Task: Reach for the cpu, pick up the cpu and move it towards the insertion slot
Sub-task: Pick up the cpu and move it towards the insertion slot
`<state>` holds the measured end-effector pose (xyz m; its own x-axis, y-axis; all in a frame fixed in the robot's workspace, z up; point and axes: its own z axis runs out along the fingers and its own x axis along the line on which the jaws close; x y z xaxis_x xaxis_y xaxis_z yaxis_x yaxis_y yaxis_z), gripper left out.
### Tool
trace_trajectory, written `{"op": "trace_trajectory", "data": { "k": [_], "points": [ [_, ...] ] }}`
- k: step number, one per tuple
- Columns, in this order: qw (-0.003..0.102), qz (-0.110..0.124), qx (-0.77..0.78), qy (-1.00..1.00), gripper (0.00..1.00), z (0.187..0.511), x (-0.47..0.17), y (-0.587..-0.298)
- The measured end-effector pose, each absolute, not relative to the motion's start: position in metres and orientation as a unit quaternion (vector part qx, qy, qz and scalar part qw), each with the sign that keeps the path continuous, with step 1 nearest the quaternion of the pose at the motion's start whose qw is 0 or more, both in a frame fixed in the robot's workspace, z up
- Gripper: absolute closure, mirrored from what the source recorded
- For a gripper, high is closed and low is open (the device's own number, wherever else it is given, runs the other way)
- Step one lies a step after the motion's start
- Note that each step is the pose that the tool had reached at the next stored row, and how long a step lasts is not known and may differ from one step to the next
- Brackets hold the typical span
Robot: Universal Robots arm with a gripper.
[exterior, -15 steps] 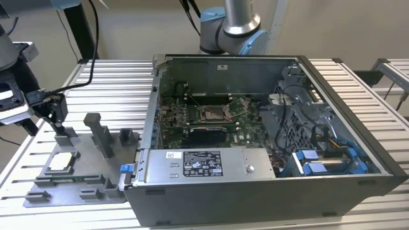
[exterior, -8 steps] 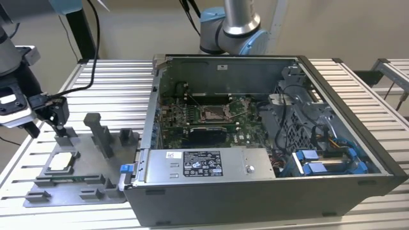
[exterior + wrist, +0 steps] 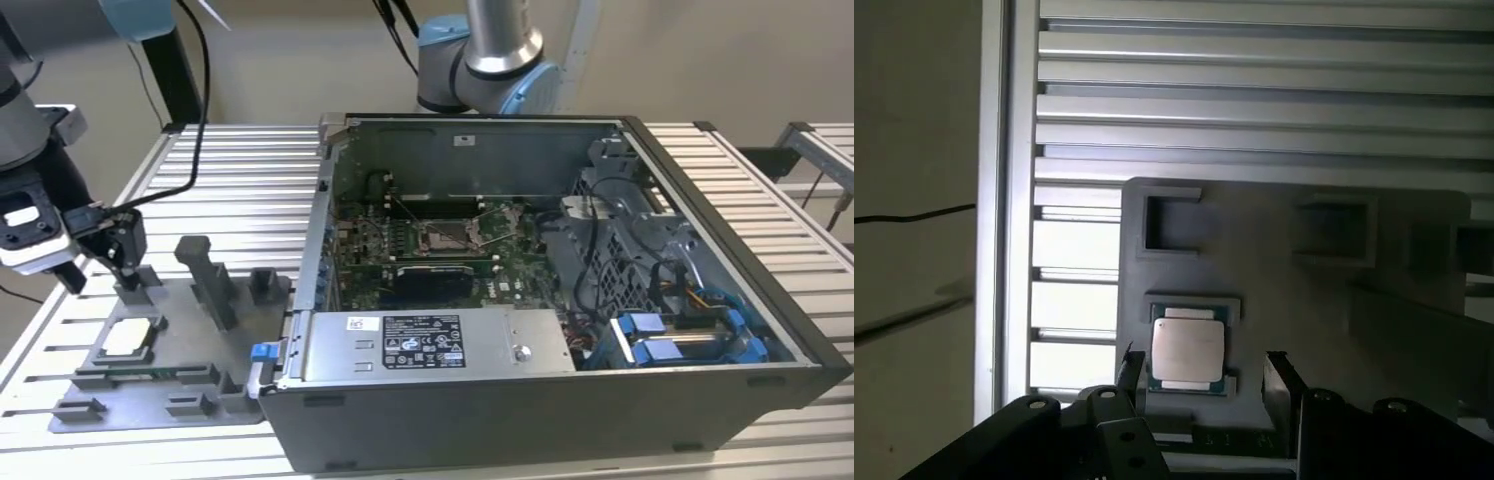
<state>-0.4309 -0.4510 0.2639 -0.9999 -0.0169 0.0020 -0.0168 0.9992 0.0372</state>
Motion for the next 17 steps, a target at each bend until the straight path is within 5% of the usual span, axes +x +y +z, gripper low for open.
{"op": "trace_trajectory", "data": {
  "k": [17],
  "points": [
    [0.001, -0.019, 0.008, -1.000, 1.00, 0.246, -0.433, -0.451]
  ]
}}
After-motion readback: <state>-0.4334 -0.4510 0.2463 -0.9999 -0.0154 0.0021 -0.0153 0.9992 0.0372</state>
